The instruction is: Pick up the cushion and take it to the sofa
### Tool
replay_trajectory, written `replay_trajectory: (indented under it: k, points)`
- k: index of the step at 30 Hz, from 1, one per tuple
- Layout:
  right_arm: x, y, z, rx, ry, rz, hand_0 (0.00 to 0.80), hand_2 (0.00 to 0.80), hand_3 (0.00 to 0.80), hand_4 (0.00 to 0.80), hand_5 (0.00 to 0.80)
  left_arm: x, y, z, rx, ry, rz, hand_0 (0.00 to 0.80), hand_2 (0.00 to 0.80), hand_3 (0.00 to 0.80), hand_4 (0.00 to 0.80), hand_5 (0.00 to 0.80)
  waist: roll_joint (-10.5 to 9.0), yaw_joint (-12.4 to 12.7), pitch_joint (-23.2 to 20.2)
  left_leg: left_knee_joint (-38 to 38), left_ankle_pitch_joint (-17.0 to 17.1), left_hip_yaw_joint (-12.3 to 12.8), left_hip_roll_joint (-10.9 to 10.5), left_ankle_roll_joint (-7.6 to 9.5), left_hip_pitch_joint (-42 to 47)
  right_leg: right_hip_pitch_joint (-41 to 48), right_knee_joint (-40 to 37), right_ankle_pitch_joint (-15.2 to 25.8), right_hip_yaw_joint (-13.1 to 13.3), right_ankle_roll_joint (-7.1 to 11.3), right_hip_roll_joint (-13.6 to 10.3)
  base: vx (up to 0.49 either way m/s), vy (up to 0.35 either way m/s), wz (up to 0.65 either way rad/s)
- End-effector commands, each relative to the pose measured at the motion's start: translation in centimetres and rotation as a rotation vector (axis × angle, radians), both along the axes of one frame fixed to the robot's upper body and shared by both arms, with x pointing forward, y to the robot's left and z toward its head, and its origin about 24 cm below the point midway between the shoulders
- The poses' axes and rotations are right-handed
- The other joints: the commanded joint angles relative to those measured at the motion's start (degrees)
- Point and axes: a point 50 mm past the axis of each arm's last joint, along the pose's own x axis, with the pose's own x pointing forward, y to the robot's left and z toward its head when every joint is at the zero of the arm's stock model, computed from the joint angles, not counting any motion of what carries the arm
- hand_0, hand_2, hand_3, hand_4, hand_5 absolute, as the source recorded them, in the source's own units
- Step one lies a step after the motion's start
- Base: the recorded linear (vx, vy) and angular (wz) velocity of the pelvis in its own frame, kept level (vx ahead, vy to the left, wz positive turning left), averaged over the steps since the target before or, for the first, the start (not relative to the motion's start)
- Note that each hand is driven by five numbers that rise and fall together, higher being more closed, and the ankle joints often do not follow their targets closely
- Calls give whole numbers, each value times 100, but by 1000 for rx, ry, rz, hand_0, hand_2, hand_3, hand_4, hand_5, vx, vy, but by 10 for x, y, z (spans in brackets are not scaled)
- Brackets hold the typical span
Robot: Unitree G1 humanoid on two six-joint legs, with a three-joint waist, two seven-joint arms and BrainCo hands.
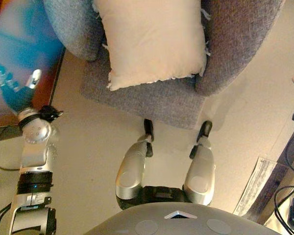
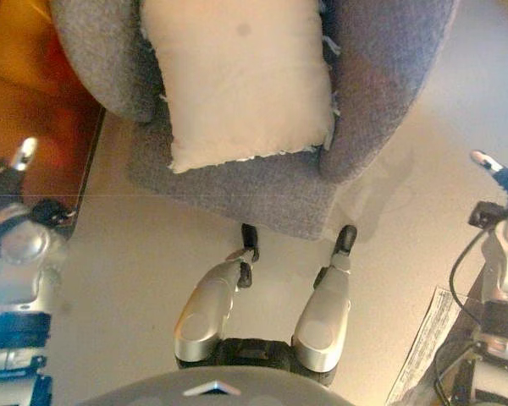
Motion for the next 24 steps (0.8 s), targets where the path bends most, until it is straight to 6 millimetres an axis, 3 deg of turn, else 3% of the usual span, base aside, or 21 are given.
replay_trajectory:
  k: [1,2,3,5,8,10,13,16,20,24]
  points:
    - [-33,-16,-13,8,-103,-178,0,0,0,0,0,-52,29,-69,-119,198,251,0,0,0,0,0,115,-100,-80,-521,296,-632,529,-519,-21,-465,239,354,336,254,-382,-125,-172,0]
    - [-39,-15,-32,34,-79,-207,0,0,0,0,0,-64,30,-90,-162,274,269,0,0,0,0,0,74,-82,-63,-486,275,-637,543,-517,-20,-434,225,363,296,255,-369,-134,-241,0]
    - [-49,-7,-69,116,-12,-257,0,0,0,0,0,-87,25,-131,-339,399,286,0,0,0,0,0,3,-53,-47,-426,242,-650,562,-513,-11,-374,218,374,216,262,-347,-106,-222,3]
    - [-61,22,-127,260,127,-275,0,0,0,0,0,-125,2,-186,-534,633,244,0,0,0,0,0,-135,-41,-47,-377,195,-636,604,-485,41,-261,189,378,79,271,-301,-84,-196,4]
    - [-80,62,-193,412,428,-166,0,0,0,0,0,-154,-39,-229,-692,882,57,0,0,0,0,0,-272,-69,-47,-515,180,-527,644,-426,356,98,16,392,-117,256,-221,-73,-114,-3]
    - [-91,91,-219,484,573,7,0,0,0,0,0,-146,-74,-241,-700,945,-219,0,0,0,0,0,-345,-83,-47,-634,160,-466,652,-372,624,376,-107,381,-202,241,-138,-73,-109,-5]
    - [-100,139,-242,583,631,218,0,0,0,0,0,-122,-128,-236,-616,907,-603,0,0,0,0,0,-389,-67,-117,-817,119,-453,632,-302,1028,807,-244,310,-292,187,17,-48,-123,3]
    - [-91,187,-244,612,647,439,0,0,0,0,0,-108,-164,-220,-501,888,-885,0,0,0,0,0,-450,-9,-323,-945,24,-451,601,-264,1378,1231,-420,217,-469,183,158,-19,-153,-1]
    - [-77,215,-241,651,662,562,0,0,0,0,0,-109,-175,-222,-481,978,-1029,0,0,0,0,0,-569,54,-718,-992,-47,-422,580,-251,1751,1632,-546,149,-639,189,325,-25,-168,-5]
    - [-80,226,-247,641,745,604,0,0,0,0,0,-110,-167,-231,-497,1100,-984,0,0,0,0,0,-633,-8,-1243,-1079,-89,-402,566,-211,2094,1919,-593,34,-613,121,475,-1,-92,2]
